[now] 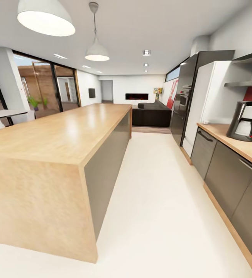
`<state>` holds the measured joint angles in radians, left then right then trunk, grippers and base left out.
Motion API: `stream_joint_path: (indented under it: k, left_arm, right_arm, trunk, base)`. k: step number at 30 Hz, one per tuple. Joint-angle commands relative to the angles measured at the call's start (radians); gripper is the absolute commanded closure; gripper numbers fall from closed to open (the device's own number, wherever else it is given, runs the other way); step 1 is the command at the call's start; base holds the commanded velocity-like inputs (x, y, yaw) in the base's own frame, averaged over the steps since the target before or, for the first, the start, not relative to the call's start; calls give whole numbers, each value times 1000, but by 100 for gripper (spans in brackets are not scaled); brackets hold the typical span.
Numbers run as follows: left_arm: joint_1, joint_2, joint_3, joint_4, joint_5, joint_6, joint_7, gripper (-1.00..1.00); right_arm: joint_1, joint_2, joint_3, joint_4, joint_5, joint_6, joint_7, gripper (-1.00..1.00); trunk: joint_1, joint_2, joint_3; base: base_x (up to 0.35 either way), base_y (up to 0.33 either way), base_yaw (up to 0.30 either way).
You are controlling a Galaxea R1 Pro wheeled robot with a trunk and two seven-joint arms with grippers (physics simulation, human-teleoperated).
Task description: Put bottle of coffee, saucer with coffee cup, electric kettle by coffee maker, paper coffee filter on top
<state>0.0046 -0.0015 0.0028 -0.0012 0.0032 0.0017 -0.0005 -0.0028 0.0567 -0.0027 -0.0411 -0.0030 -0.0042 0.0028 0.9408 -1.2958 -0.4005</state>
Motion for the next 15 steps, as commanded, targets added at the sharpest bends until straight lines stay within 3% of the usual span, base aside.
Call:
stream_joint_path:
  k: [1,15]
  left_arm:
    - [0,0,0,0,1,0,-1,-100]
    - [0,0,2,0,1,0,-1,-100]
  right_arm:
    - [0,0,0,0,-1,0,0,-100]
    - [0,0,0,0,0,0,0,-100]
  trunk:
    - [-4,7,3]
    - [-58,105,46]
  base:
    - [0,0,-262]
    - [0,0,-264]
